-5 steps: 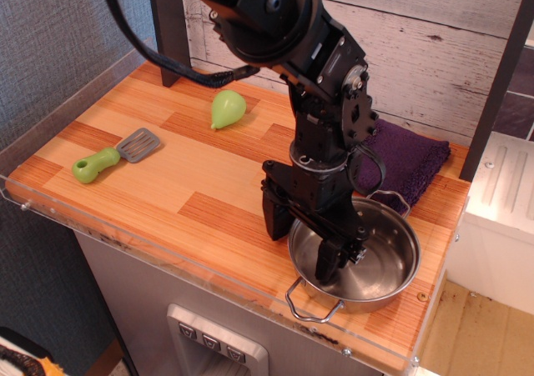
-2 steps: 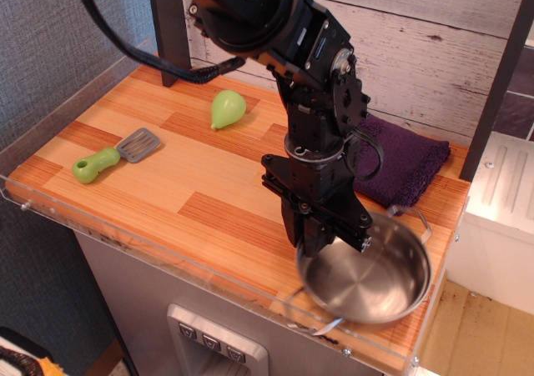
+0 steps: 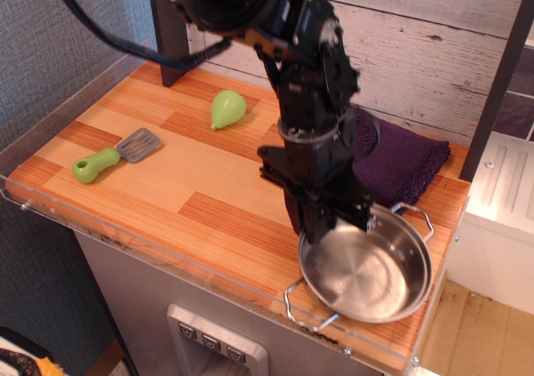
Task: Place the pot on the cloth
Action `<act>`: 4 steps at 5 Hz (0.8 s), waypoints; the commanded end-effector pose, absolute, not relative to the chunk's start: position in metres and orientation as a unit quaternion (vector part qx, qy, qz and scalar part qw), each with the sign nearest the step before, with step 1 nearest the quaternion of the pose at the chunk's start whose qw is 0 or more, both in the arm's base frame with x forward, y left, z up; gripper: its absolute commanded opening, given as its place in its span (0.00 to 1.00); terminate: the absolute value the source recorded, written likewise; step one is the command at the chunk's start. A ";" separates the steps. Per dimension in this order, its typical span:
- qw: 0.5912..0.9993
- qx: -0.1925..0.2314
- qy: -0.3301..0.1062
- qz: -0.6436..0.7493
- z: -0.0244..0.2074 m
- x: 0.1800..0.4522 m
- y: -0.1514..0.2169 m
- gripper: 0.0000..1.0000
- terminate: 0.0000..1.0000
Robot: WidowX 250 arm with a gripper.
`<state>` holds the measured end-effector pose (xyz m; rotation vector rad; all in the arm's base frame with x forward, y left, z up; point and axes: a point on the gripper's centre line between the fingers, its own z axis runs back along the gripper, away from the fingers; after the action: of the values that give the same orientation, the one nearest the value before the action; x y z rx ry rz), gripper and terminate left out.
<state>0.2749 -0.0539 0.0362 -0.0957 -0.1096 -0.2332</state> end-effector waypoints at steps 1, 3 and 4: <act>0.986 -0.095 -0.110 -0.085 0.086 0.316 -0.052 0.00 0.00; 0.986 -0.106 -0.122 -0.041 0.091 0.368 -0.049 0.00 0.00; 0.989 -0.083 -0.120 -0.031 0.084 0.386 -0.041 0.00 0.00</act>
<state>0.3827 -0.0466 0.0657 -0.1660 -0.1871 -0.0660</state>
